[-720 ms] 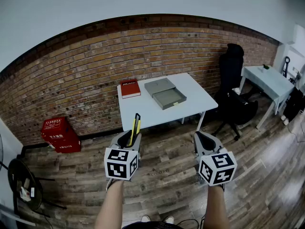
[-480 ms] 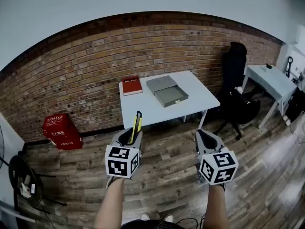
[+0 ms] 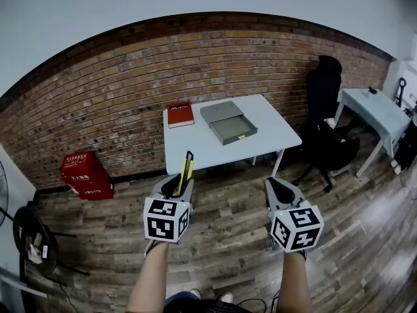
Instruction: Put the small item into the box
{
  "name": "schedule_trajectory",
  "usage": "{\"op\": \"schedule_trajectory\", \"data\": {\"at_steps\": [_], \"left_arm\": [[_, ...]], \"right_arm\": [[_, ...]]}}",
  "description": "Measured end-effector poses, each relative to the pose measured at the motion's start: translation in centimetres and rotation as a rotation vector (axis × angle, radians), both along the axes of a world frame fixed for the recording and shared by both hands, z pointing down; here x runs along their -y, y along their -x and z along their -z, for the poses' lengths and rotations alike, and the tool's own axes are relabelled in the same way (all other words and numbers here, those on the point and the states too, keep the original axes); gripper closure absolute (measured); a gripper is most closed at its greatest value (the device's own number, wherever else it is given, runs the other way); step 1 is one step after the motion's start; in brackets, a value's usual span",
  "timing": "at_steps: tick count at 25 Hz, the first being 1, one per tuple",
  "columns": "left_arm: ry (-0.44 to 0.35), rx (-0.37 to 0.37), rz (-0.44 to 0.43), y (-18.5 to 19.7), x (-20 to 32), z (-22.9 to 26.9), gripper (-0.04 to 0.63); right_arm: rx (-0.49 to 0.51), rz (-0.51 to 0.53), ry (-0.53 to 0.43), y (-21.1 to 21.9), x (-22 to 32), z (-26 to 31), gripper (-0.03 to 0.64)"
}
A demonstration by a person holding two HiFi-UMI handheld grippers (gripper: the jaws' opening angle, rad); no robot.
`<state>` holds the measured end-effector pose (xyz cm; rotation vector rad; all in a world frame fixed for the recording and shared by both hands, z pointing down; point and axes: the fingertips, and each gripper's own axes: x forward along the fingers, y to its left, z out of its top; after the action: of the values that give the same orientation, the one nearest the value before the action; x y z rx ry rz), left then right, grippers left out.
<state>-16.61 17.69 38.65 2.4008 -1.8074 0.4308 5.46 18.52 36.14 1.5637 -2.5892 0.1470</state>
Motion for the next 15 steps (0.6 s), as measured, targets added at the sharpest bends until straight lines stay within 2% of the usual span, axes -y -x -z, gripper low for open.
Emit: {"op": "schedule_trajectory", "data": {"at_steps": [15], "left_arm": [[-0.002, 0.002, 0.017, -1.1, 1.1, 0.1, 0.466]], "right_arm": [[-0.006, 0.031, -0.015, -0.9, 1.1, 0.3, 0.597]]}}
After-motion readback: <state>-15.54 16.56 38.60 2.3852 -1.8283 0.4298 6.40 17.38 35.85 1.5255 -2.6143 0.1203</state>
